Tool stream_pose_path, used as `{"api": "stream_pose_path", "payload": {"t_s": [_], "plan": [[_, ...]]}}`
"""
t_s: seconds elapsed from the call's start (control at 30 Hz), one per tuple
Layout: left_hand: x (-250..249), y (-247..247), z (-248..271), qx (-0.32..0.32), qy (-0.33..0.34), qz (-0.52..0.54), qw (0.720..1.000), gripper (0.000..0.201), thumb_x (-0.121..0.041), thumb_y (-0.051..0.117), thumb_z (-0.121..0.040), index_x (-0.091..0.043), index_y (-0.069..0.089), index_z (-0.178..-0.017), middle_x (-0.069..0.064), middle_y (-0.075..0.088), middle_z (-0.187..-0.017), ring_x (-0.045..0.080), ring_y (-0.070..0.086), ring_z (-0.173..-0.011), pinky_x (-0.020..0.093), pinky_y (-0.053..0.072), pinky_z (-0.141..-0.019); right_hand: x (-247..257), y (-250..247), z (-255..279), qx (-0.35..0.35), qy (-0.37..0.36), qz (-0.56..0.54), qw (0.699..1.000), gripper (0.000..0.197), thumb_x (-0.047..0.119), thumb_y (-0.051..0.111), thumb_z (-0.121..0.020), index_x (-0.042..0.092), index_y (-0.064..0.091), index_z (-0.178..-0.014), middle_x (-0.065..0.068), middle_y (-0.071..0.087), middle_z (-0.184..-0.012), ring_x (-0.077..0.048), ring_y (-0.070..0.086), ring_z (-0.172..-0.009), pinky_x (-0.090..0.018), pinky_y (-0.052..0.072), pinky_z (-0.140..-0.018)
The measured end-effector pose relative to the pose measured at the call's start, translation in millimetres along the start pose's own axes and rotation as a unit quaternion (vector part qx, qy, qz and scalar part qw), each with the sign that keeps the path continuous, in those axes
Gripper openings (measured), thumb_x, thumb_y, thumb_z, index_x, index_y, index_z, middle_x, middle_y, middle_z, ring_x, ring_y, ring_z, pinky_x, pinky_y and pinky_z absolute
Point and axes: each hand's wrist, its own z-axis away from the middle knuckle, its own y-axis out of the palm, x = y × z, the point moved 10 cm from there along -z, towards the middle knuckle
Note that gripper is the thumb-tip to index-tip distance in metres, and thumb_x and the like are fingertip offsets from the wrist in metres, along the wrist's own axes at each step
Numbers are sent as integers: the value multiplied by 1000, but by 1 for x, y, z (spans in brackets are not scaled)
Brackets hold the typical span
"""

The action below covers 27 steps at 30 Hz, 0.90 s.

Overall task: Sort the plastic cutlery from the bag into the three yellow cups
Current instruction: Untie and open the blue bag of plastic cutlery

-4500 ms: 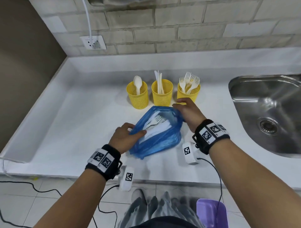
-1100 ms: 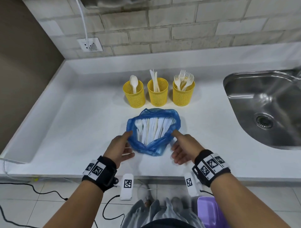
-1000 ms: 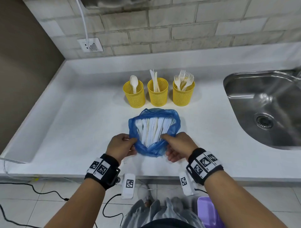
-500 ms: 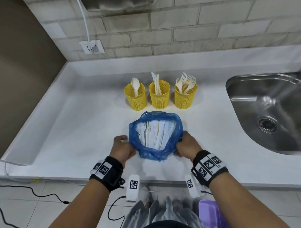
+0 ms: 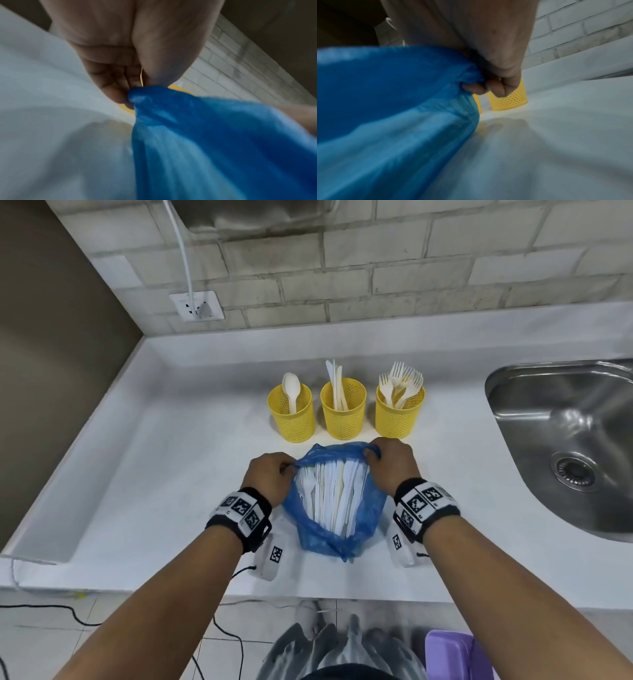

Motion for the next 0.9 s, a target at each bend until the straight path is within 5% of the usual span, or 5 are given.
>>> {"api": "stream_pose_path", "payload": {"t_s": [0.23, 0.43, 0.67, 0.8, 0.9], "plan": [[31, 44, 8, 81, -279, 455, 842, 26, -17, 59, -101, 4, 68, -112, 23, 70, -117, 36, 65, -111, 46, 51, -102, -21, 19, -16, 45, 157, -152, 975, 48, 28, 48, -105, 10, 44, -60, -5, 50, -66, -26, 50, -74, -32, 36, -68], [9, 12, -22, 72, -26, 91, 993, 16, -36, 66, -96, -20, 66, -92, 2, 65, -82, 22, 61, -80, 21, 43, -64, -13, 20, -17, 82, 77, -90, 990, 26, 37, 62, -99, 13, 57, -89, 2, 55, -83, -20, 54, -82, -32, 41, -71], [41, 31, -30, 109, -190, 219, 951, 47, -45, 49, -103, -3, 71, -108, 17, 73, -110, 35, 68, -105, 49, 51, -102, -26, 10, -16, 44, 109, -81, 990, 61, 35, 51, -106, 13, 34, -52, -2, 38, -54, -18, 39, -55, -31, 29, -59], [43, 26, -18, 91, -237, 255, 933, 56, -59, 49, -95, -7, 70, -98, 16, 74, -102, 32, 69, -95, 45, 54, -97, -26, 0, -10, 17, 136, -60, 989, 53, 42, 40, -107, 6, 51, -69, -7, 54, -70, -28, 53, -78, -32, 36, -75], [37, 5, 2, 108, -194, 116, 968, 61, -67, 66, -80, -6, 68, -75, 9, 66, -67, 22, 62, -59, 29, 51, -63, -27, -16, 9, 12, 129, -21, 991, 51, 53, 49, -98, 8, 54, -74, -6, 58, -69, -28, 60, -76, -33, 39, -63]]}}
